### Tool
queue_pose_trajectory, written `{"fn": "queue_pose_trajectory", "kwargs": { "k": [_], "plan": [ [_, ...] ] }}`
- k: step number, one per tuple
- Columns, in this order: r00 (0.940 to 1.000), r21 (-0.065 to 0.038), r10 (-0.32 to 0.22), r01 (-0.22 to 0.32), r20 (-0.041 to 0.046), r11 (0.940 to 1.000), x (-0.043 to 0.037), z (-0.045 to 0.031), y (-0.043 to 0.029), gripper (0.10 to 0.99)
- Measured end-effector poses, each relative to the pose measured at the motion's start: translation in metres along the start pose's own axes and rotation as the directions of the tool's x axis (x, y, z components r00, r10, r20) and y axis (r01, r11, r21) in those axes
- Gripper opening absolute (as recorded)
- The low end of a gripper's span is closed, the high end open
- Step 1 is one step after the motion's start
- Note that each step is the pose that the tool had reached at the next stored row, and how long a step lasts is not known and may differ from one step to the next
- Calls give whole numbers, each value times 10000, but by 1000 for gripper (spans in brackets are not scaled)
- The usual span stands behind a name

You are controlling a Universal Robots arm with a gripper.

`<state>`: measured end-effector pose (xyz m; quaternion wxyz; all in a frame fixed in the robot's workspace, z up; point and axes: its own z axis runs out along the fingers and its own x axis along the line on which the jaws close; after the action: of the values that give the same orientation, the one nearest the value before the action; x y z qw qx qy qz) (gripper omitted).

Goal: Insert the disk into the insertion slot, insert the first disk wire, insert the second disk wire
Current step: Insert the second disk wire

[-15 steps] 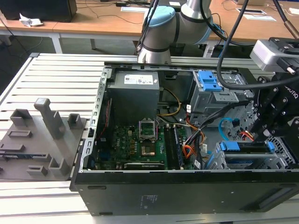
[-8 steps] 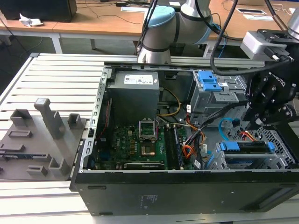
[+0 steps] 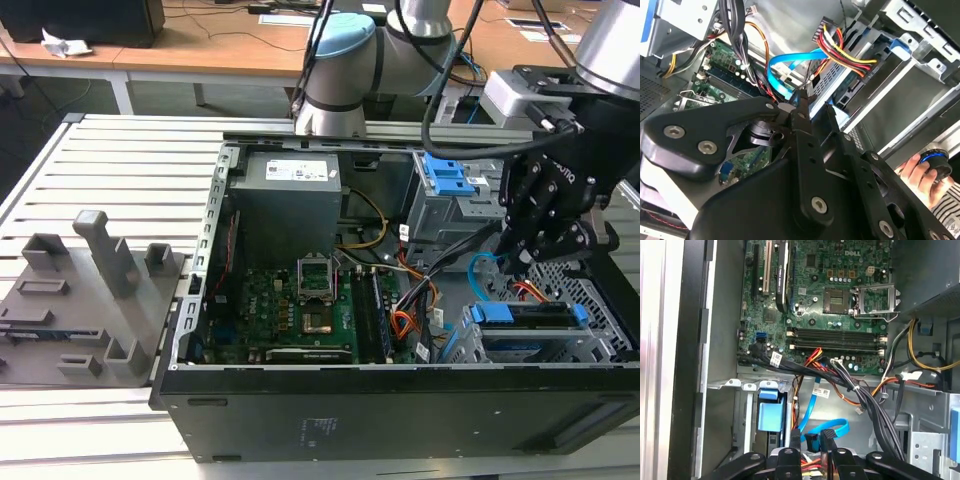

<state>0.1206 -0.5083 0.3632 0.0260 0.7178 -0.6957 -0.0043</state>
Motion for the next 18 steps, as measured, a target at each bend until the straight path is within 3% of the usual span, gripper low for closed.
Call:
{"fn": "queue_pose_trajectory", "kwargs": {
  "k": [2, 6, 7, 9, 14, 16, 18],
  "plan": [
    [9999, 5, -157, 157, -7, 9999, -2, 16, 37, 302],
    [9998, 4, -172, 172, -22, 9999, -2, 19, 39, 302],
    [9998, 5, -171, 171, -27, 9999, -2, 19, 39, 290],
    [9998, 4, -171, 171, -34, 9999, -2, 19, 40, 161],
    [9998, 3, -170, 170, -52, 9999, -2, 19, 39, 161],
    [9998, 1, -169, 169, -51, 9999, -1, 18, 3, 161],
    [9998, -20, -171, 171, -49, 9999, 4, 24, -95, 161]
  ]
}}
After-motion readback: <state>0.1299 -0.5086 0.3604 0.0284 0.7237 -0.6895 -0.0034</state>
